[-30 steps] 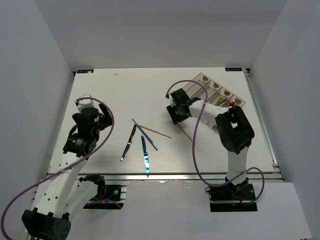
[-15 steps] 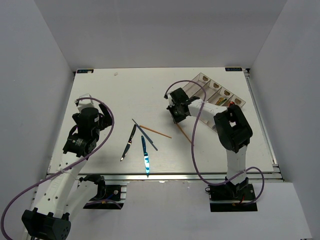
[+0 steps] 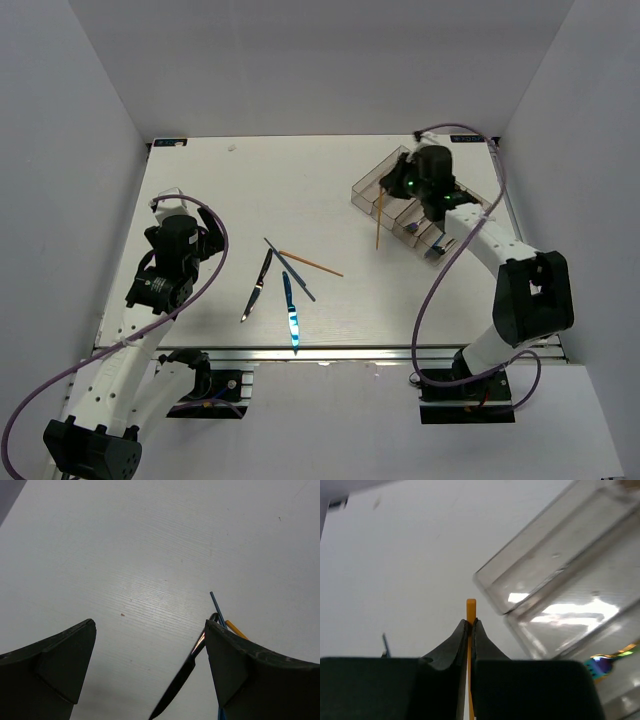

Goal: Sort the eating utensils into containers

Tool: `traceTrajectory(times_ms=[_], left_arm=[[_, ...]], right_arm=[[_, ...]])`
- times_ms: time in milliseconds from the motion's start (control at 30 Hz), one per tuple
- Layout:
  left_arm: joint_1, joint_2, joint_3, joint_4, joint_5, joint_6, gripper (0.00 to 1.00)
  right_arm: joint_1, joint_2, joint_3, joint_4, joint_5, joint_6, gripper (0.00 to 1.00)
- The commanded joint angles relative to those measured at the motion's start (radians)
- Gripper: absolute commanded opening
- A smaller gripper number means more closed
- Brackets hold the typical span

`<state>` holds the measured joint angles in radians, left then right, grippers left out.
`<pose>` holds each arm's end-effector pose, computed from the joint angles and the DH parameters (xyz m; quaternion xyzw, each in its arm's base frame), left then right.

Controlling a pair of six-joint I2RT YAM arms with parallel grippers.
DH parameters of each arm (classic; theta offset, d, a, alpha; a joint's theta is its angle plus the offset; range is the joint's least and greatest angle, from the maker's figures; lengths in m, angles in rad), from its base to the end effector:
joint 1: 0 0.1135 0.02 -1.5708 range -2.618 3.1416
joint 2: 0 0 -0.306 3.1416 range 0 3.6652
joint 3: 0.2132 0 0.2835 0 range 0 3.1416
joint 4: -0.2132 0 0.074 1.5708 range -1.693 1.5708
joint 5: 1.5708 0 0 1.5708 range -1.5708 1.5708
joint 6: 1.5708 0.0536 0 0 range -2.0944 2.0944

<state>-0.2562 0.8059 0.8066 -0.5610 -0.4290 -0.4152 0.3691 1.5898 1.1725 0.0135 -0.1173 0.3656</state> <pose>0.1886 -0.0264 0.3292 -0.1706 0.8441 0.0201 0.5079 0.3899 0.1575 0.3120 -0.0337 0.8330 0.2432 0.4957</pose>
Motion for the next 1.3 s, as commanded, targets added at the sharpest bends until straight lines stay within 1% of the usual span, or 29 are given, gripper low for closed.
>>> traceTrajectory(times_ms=[0, 33, 100, 133, 167, 200, 267, 333, 567, 800, 867, 900, 1000, 1033, 1067, 1100, 1133, 1200, 1233, 1267], left_arm=[[0.003, -0.016, -0.004, 0.003, -0.001, 0.004, 0.98], [0.003, -0.016, -0.006, 0.003, -0.001, 0.004, 0.98], [0.003, -0.013, -0.004, 0.004, -0.002, 0.004, 0.98], [0.003, -0.01, -0.004, 0.003, -0.001, 0.004, 0.98], [0.002, -0.01, -0.006, 0.004, -0.002, 0.004, 0.98], [0.002, -0.008, -0.006, 0.004, -0.002, 0.004, 0.98], [0.003, -0.002, -0.004, 0.003, -0.001, 0.004, 0.98], [0.003, 0.001, -0.004, 0.004, 0.001, 0.004, 0.98], [0.003, 0.012, -0.004, 0.004, 0.004, 0.004, 0.98], [0.003, 0.019, -0.004, 0.006, 0.006, 0.006, 0.98], [0.003, 0.019, -0.004, 0.006, 0.007, 0.006, 0.98], [0.003, 0.019, -0.004, 0.006, 0.009, 0.006, 0.98], [0.002, 0.019, -0.004, 0.007, 0.007, 0.006, 0.98], [0.003, 0.018, -0.006, 0.006, 0.007, 0.006, 0.98], [0.003, 0.016, -0.006, 0.007, 0.007, 0.006, 0.98], [0.003, 0.016, -0.006, 0.006, 0.007, 0.006, 0.98], [0.003, 0.016, -0.004, 0.006, 0.007, 0.006, 0.98], [0.003, 0.018, -0.006, 0.006, 0.007, 0.006, 0.98], [0.003, 0.016, -0.004, 0.006, 0.007, 0.006, 0.98], [0.003, 0.015, -0.004, 0.006, 0.009, 0.006, 0.98]], right_arm=[[-0.097, -0.008, -0.077, 0.211, 0.17, 0.28, 0.0], [-0.116, -0.01, -0.105, 0.241, 0.267, 0.312, 0.0], [-0.122, -0.005, -0.119, 0.322, 0.353, 0.344, 0.0], [-0.124, 0.004, -0.099, 0.327, 0.445, 0.346, 0.0], [-0.127, 0.018, -0.074, 0.324, 0.482, 0.343, 0.0], [-0.13, 0.048, -0.05, 0.284, 0.536, 0.345, 0.0], [-0.136, 0.076, -0.008, 0.281, 0.586, 0.345, 0.0], [-0.142, 0.113, -0.001, 0.298, 0.652, 0.345, 0.0], [-0.205, 0.202, 0.046, 0.292, 0.636, 0.383, 0.0], [-0.248, 0.231, 0.079, 0.292, 0.544, 0.403, 0.0], [-0.251, 0.243, 0.095, 0.29, 0.539, 0.385, 0.0], [-0.249, 0.251, 0.101, 0.29, 0.507, 0.377, 0.0], [-0.249, 0.283, 0.131, 0.26, 0.473, 0.366, 0.0], [-0.249, 0.286, 0.122, 0.26, 0.467, 0.371, 0.03], [-0.251, 0.283, 0.112, 0.266, 0.461, 0.374, 0.09], [-0.249, 0.28, 0.099, 0.276, 0.447, 0.383, 0.16], [-0.249, 0.277, 0.09, 0.293, 0.44, 0.391, 0.27], [-0.249, 0.271, 0.081, 0.295, 0.417, 0.398, 0.37], [-0.246, 0.268, 0.082, 0.28, 0.419, 0.401, 0.45], [-0.246, 0.253, 0.082, 0.273, 0.424, 0.401, 0.5]])
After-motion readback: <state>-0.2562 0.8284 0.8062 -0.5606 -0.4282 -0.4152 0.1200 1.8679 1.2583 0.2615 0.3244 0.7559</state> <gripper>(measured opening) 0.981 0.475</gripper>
